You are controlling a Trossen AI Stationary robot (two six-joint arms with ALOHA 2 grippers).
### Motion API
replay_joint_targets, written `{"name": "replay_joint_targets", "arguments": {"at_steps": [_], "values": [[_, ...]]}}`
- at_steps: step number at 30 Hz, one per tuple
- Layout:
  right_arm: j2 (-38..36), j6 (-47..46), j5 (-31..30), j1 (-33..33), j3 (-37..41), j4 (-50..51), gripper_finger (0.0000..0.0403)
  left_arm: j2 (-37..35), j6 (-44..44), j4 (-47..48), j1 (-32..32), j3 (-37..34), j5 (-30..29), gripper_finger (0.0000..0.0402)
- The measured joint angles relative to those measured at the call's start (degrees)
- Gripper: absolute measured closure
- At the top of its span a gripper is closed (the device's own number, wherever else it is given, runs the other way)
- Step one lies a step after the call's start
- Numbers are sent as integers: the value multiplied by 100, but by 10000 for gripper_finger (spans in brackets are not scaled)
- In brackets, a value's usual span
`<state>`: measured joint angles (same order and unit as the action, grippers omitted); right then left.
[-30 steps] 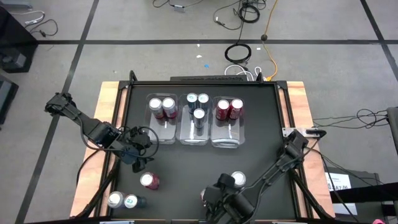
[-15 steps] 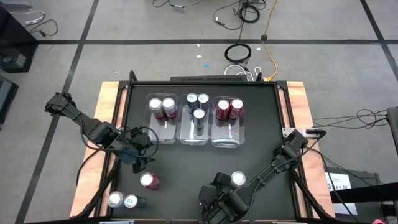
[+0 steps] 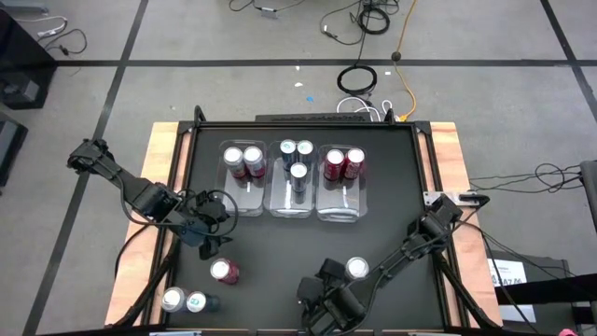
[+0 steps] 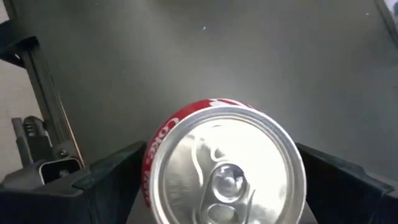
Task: Sort soda cans
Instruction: Put the red soda can into the right transparent bin
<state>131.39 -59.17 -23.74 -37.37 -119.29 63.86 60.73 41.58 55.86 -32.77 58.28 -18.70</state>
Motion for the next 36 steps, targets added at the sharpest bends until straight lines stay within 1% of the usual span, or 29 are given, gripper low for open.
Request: {"name": "replay_joint_targets", "arguments": {"at_steps": [9, 12, 15, 17, 19, 20, 26, 29, 30, 34, 36], "values": [[0, 236, -12, 201, 7, -38, 23, 0, -4, 14, 0, 0, 0, 65], [0, 308, -6, 278, 7, -91, 30, 0, -5, 14, 0, 0, 0, 65], [-3, 409, 242, 358, 7, -93, 59, 0, -7, 17, 0, 0, 0, 65], [-7, 439, 464, 425, 7, -90, 92, 0, -7, 15, 0, 0, 0, 65], [-15, 503, 559, 478, 5, -80, 123, 0, -7, 17, 0, 0, 0, 65], [-31, 542, 584, 499, 5, -77, 126, 0, -7, 17, 0, 0, 0, 65], [-52, 614, 641, 594, 5, -98, 126, 0, -7, 17, 0, 0, 0, 65], [-58, 674, 818, 612, 5, -108, 125, 0, -6, 14, 0, 0, 0, 65], [-60, 700, 880, 617, 5, -107, 119, 0, -4, 14, 0, 0, 0, 65], [-63, 717, 1066, 630, 5, -45, 62, 0, -4, 12, 0, 0, 0, 65], [-63, 729, 1079, 628, 5, -46, 56, 0, -4, 12, 0, 0, 0, 65]]}}
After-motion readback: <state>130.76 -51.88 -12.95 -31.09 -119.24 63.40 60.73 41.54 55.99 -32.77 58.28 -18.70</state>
